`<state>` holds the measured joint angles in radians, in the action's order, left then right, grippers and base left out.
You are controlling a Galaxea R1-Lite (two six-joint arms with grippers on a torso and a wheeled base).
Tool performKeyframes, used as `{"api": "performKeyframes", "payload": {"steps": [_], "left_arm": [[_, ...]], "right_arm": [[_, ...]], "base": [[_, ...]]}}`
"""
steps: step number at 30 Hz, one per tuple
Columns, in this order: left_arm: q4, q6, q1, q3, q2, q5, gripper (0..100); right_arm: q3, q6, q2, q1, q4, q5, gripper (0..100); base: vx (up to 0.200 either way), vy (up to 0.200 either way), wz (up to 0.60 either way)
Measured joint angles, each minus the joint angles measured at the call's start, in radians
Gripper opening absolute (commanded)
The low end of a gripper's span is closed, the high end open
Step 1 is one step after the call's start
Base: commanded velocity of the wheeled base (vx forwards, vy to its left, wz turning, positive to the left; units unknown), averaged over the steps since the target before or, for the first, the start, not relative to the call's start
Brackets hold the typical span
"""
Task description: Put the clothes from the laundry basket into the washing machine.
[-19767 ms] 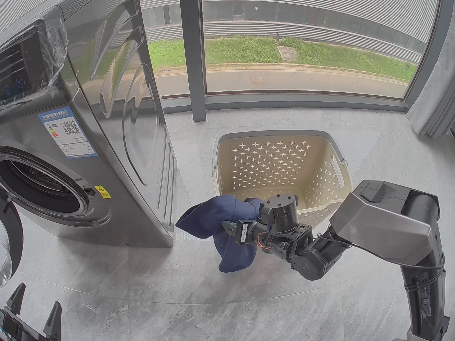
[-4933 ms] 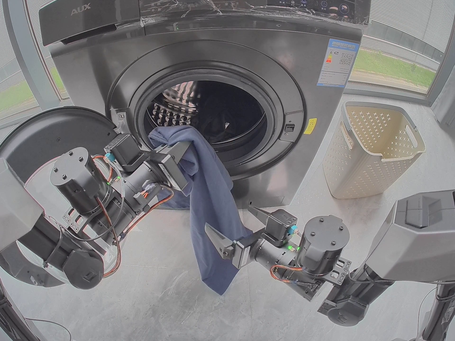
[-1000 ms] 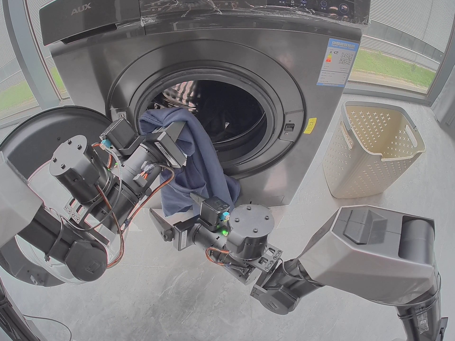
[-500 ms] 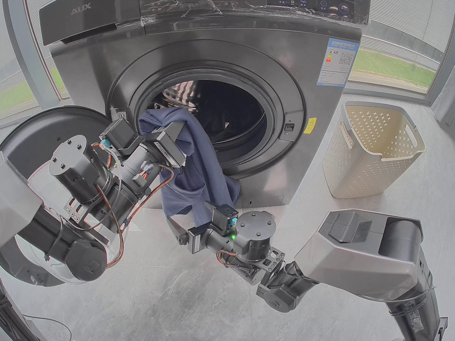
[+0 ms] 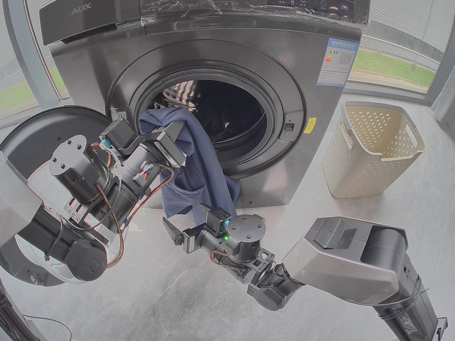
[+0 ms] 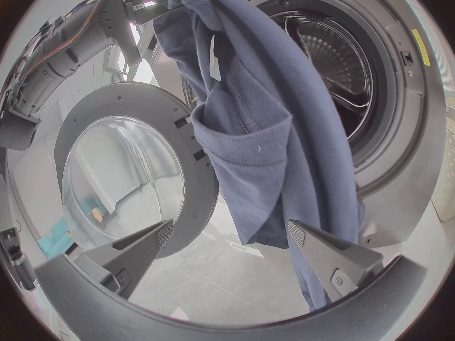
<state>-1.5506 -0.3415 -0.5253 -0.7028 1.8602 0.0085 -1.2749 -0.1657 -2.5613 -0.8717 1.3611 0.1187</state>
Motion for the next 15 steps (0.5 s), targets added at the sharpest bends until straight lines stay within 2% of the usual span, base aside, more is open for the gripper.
{"api": "performKeyframes", "payload": {"steps": [10,11,15], "left_arm": [[0.000,0.000,-0.001,0.000,-0.001,0.000,0],[0.000,0.000,-0.001,0.000,-0.001,0.000,0],[0.000,0.000,-0.001,0.000,-0.001,0.000,0]], "right_arm": [[-0.175,-0.002,-0.062,0.010,-0.015,0.011,100],[-0.191,-0.002,-0.065,0.010,-0.015,0.015,0],[-0.215,0.000,-0.071,0.011,-0.007,0.037,0]], "base": [[0.000,0.000,0.00],[0.000,0.000,0.00],[0.000,0.000,0.00]]}}
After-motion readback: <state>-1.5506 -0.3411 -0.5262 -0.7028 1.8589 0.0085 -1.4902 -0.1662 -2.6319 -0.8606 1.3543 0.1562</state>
